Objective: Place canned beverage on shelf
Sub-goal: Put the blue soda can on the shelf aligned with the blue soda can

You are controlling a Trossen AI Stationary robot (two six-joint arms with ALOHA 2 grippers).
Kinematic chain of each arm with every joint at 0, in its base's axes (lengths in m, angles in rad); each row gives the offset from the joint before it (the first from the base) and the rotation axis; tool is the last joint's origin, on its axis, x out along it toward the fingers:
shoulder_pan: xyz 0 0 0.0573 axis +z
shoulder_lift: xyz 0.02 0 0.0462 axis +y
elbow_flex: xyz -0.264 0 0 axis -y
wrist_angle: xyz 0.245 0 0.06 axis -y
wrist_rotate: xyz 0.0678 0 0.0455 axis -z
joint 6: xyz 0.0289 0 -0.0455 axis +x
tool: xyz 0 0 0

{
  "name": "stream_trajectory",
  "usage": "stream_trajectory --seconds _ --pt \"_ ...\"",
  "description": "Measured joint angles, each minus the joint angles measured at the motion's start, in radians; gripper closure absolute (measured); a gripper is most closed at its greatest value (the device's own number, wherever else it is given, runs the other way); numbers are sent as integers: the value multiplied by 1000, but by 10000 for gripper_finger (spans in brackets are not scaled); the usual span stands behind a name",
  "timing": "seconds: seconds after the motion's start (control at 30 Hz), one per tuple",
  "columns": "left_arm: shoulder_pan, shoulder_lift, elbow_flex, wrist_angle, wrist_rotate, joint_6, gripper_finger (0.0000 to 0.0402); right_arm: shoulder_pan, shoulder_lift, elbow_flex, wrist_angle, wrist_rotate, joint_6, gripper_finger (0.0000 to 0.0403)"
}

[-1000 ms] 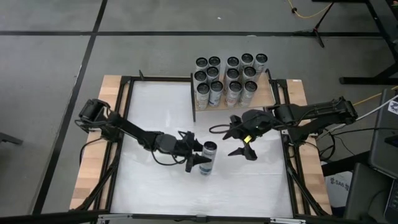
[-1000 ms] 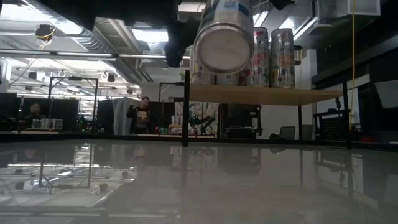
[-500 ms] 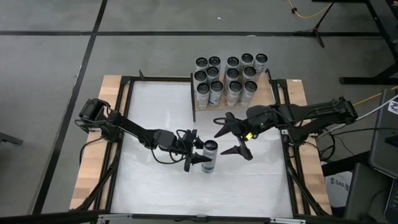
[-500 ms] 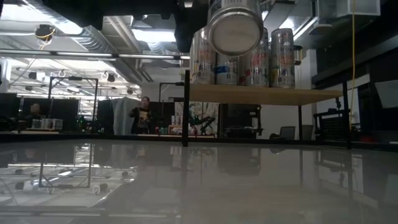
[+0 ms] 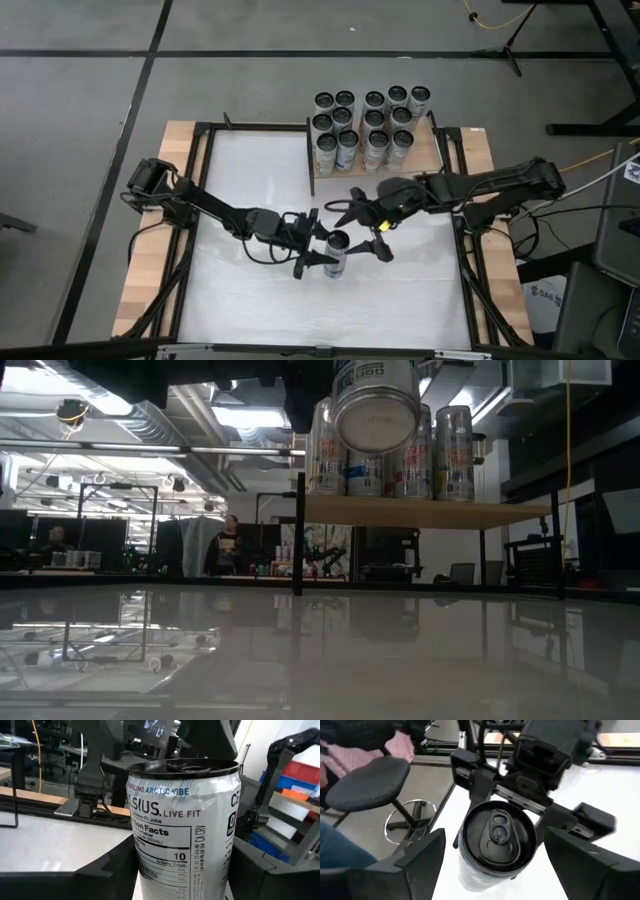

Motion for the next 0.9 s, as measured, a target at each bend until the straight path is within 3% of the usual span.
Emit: stream_trajectory --seconds 0.9 --pt "-1 0 0 9 25 13 181 1 97 -1 119 -100 -55 78"
